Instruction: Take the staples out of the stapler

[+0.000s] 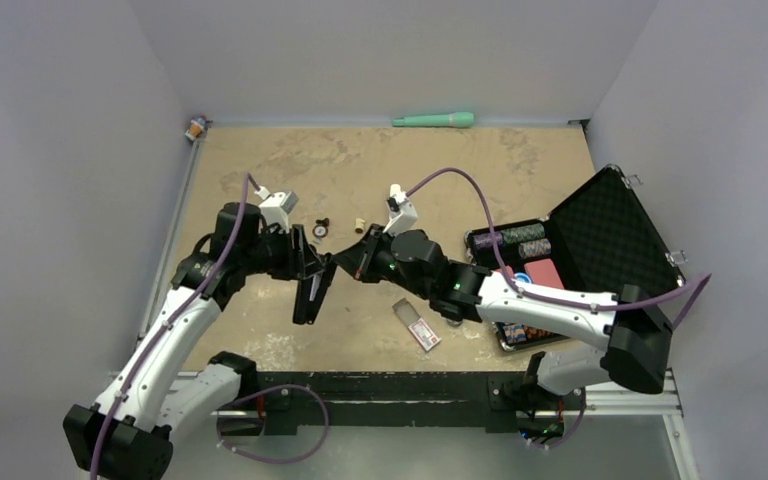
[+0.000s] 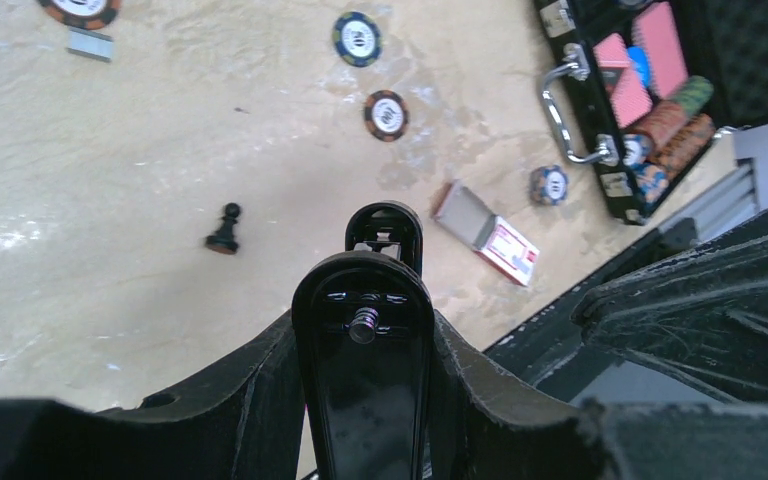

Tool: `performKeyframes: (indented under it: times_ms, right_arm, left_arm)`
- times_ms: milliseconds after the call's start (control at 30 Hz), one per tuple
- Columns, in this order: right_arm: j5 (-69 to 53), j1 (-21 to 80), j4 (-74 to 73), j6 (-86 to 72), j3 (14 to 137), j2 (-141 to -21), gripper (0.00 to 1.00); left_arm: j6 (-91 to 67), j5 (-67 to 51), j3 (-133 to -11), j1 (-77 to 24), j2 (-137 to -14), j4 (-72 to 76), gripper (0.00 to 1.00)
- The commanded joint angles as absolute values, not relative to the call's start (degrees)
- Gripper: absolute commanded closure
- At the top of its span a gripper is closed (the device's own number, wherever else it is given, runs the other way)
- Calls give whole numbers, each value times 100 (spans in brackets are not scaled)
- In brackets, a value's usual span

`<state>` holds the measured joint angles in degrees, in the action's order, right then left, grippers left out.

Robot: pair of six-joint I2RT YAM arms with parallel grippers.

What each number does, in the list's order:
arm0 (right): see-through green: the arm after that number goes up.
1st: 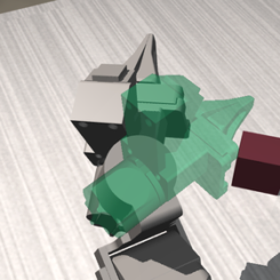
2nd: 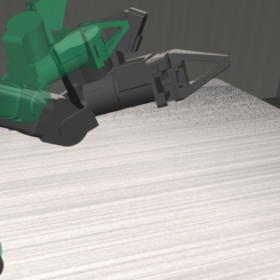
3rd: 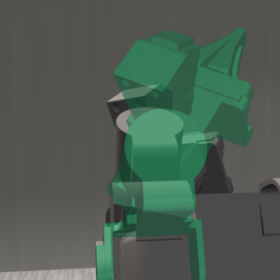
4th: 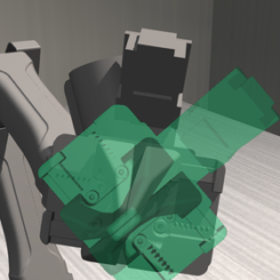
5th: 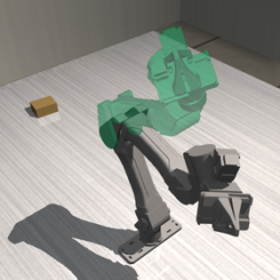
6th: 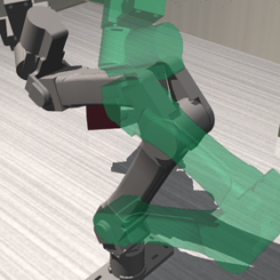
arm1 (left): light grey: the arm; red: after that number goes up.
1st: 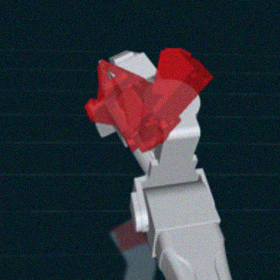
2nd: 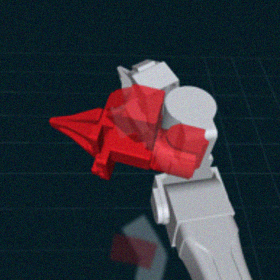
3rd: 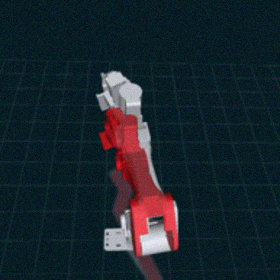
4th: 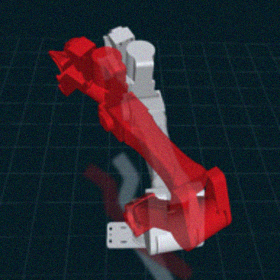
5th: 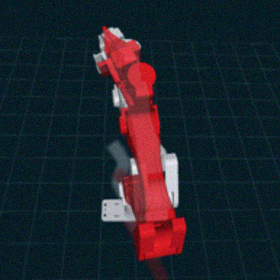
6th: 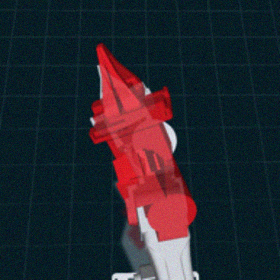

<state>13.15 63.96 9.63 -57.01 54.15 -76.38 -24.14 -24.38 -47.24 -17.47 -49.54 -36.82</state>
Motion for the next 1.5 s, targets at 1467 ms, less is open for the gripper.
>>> performKeyframes:
  times_ms: [1467]
  right_arm:
    - [-421,5123,1680,-5487,6936,-10822,100]
  left_arm:
    - [-1651,-1297,-6363,-1692,-7264,-3559,100]
